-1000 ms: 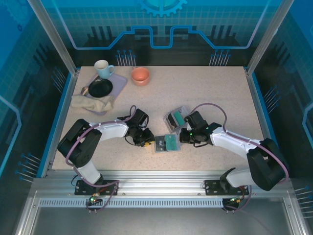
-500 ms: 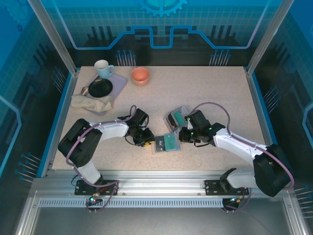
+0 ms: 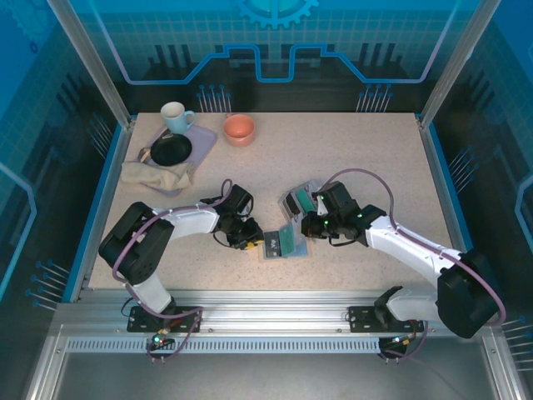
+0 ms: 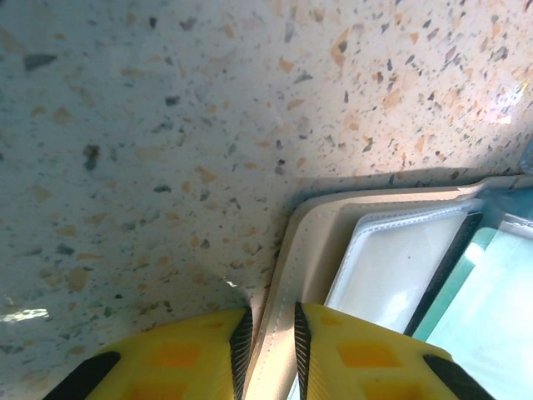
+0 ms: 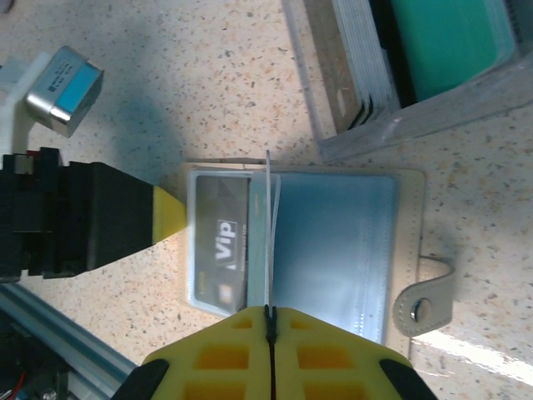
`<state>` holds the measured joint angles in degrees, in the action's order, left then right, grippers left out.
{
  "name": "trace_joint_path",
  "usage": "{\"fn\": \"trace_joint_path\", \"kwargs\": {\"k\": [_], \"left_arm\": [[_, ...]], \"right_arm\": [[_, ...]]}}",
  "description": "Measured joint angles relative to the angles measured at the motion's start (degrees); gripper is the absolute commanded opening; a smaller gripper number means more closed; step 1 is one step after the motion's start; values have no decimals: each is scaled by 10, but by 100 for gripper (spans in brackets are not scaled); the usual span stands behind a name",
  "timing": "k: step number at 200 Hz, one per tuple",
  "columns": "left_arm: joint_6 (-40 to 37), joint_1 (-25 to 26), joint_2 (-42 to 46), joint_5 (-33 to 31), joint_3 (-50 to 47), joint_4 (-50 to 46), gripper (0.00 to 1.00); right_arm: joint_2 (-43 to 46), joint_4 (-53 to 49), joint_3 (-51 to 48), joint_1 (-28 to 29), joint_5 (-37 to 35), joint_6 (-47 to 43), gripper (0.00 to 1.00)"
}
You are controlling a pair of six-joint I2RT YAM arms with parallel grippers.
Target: Put the credit cards into the card holder
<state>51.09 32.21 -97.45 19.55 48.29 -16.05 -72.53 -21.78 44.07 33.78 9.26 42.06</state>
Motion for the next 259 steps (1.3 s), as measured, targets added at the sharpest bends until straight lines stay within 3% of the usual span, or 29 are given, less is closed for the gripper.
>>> {"fn": "trace_joint_path", "kwargs": {"k": [88, 222, 259], "left_arm": [[0, 2, 4, -5, 0, 0, 27], [2, 25, 50, -52, -33, 39, 52], [7, 25, 78, -74, -42, 34, 54]], "right_arm": [[-43, 4, 25, 16, 17, 2, 7], [-111, 1, 78, 39, 22, 2, 6], [-119, -24, 82, 41, 0, 2, 6]]}}
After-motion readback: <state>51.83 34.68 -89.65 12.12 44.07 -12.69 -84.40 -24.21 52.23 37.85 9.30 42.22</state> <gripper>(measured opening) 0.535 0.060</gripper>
